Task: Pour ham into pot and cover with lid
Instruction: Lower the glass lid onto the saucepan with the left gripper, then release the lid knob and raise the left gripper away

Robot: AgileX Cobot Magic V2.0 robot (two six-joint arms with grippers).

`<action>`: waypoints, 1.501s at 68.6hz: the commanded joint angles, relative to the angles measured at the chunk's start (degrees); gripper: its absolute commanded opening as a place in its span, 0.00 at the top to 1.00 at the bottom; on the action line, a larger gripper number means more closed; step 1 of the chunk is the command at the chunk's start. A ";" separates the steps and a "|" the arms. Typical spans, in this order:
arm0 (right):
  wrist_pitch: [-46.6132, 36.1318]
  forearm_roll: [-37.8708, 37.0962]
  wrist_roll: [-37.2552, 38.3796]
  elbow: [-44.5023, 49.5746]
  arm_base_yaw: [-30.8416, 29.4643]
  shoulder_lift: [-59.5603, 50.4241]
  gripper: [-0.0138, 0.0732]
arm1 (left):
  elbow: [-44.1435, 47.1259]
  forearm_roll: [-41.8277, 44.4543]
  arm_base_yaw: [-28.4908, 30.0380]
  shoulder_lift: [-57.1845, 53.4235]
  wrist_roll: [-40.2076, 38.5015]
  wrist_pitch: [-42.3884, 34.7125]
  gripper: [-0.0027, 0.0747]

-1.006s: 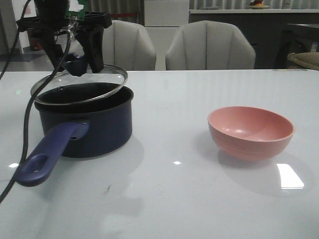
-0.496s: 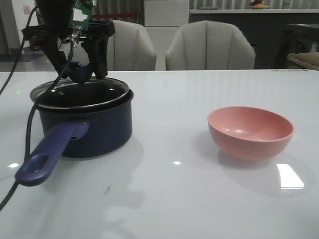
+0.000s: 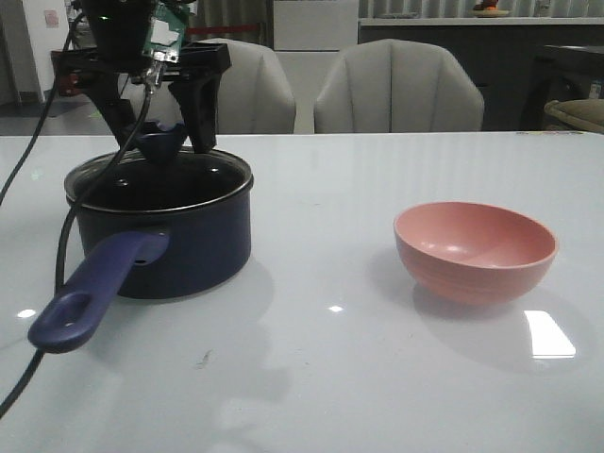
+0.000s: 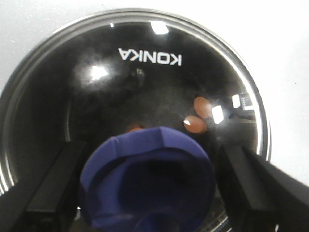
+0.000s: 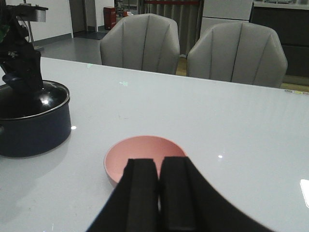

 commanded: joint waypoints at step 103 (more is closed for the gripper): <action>-4.34 0.18 -0.61 -1.51 0.10 0.59 0.65 | 48.00 4.23 -0.47 -60.01 1.13 -30.18 0.25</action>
